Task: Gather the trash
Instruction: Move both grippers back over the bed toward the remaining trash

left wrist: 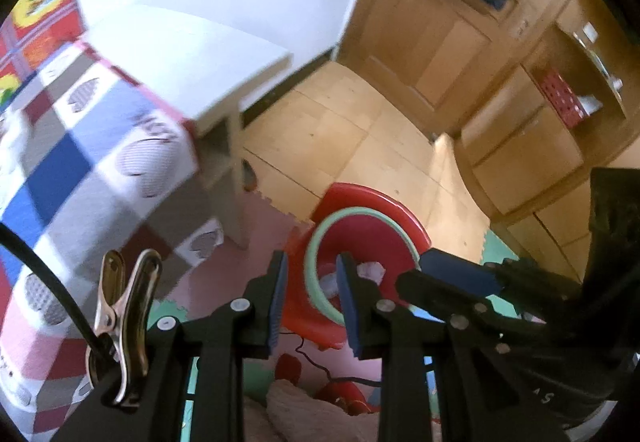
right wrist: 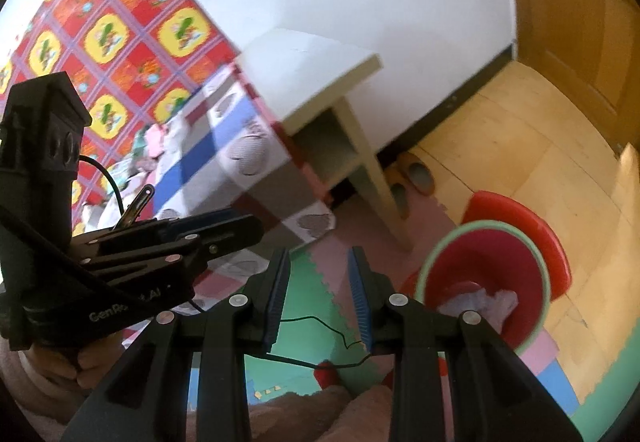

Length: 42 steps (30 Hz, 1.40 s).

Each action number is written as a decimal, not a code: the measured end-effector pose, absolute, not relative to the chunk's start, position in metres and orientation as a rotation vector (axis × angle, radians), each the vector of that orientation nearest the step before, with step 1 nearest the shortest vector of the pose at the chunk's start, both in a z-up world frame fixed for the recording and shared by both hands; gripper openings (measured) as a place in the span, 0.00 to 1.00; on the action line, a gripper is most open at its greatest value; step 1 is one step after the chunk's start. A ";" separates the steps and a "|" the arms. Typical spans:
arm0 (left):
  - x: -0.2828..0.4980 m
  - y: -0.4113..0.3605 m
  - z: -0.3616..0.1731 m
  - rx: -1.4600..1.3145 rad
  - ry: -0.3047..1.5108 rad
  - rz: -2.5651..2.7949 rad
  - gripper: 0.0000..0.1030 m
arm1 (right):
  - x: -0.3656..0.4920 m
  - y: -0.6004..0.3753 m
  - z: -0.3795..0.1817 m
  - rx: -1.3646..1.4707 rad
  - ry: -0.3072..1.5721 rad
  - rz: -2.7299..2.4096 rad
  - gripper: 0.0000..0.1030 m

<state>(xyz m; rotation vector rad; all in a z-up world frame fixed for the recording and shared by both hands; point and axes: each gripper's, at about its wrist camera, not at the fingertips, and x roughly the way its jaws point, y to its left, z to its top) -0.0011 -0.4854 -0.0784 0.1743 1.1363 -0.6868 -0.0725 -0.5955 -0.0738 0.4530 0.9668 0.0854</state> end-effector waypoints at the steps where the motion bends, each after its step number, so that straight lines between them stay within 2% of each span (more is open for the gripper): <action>1: 0.000 -0.478 -0.075 0.167 1.131 -0.672 0.25 | -0.070 -0.589 -0.071 0.444 0.966 0.098 0.30; 13: 0.014 -0.389 -0.037 0.073 1.062 -0.534 0.25 | -0.048 -0.517 -0.049 0.379 0.953 0.212 0.30; 42: 0.042 -0.150 -0.019 -0.128 1.025 -0.222 0.25 | 0.011 -0.339 -0.030 0.270 0.946 0.406 0.30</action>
